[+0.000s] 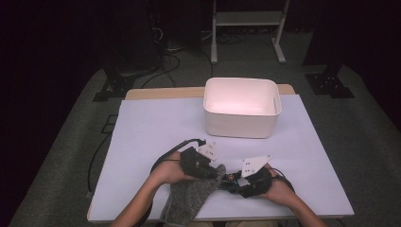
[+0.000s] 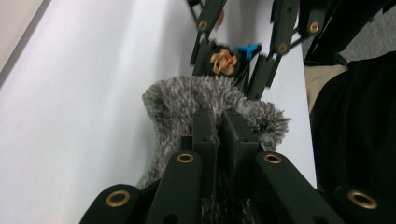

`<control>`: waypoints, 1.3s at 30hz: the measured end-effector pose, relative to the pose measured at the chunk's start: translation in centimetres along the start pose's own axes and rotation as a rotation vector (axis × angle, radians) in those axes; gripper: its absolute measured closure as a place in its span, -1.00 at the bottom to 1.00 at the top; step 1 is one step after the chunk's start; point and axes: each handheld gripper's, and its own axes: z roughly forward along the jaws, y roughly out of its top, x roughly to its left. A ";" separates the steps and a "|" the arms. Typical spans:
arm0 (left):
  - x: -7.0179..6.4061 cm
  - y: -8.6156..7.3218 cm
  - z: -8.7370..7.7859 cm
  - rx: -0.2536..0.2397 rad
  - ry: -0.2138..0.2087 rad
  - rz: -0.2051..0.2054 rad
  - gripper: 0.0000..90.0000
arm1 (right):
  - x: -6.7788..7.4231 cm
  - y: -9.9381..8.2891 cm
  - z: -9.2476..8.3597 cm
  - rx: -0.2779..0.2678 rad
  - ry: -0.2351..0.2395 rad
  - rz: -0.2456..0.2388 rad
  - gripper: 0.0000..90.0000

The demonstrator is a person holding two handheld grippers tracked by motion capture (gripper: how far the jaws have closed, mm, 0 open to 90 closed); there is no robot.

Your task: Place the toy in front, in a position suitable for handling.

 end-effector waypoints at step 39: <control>0.9 -4.4 -3.1 -0.014 0.060 -0.105 0.86 | -0.1 0.0 0.0 0.004 0.002 0.016 0.20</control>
